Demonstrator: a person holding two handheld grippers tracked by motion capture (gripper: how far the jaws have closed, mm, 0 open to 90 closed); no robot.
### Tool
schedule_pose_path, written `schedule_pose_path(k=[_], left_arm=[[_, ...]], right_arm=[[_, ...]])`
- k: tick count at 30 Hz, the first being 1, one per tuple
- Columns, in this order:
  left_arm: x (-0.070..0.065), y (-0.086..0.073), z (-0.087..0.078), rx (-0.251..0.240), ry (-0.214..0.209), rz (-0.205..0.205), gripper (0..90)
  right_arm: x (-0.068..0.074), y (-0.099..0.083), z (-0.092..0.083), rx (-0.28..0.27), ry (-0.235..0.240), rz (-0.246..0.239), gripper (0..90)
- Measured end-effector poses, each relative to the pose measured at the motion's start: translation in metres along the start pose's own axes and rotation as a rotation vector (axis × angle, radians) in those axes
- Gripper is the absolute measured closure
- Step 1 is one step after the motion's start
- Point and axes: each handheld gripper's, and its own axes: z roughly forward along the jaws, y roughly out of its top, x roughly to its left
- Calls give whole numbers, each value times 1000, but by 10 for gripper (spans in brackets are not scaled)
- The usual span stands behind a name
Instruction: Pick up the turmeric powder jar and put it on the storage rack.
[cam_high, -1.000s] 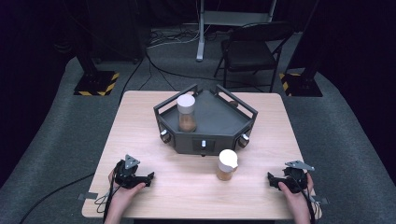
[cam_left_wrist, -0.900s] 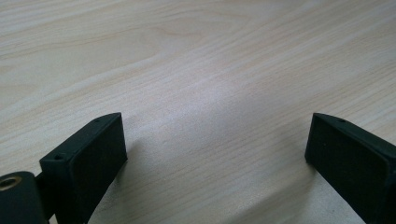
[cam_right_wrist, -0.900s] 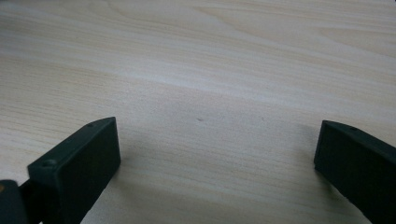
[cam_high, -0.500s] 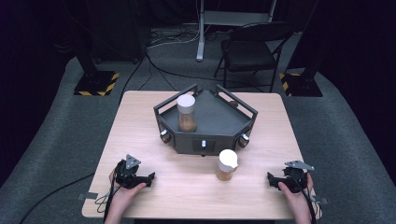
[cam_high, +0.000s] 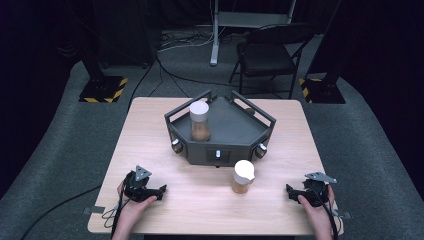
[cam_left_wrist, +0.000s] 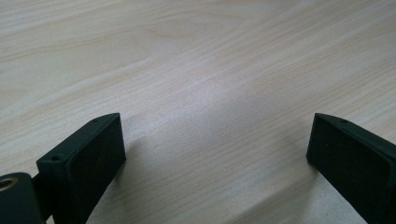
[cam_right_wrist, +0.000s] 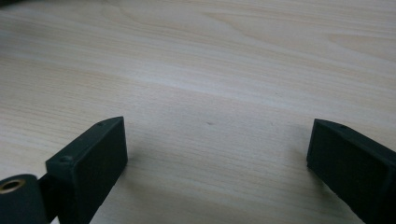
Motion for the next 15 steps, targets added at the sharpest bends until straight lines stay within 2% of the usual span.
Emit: schedule_pose_path(k=[9,15], left_arm=[[0,1,0,1,-3,4,39],[0,1,1,2,-4,7,38]], right_arm=[[4,1,-11,-39,54,-21,54],[8,5,-19,-57,112,-27,58]])
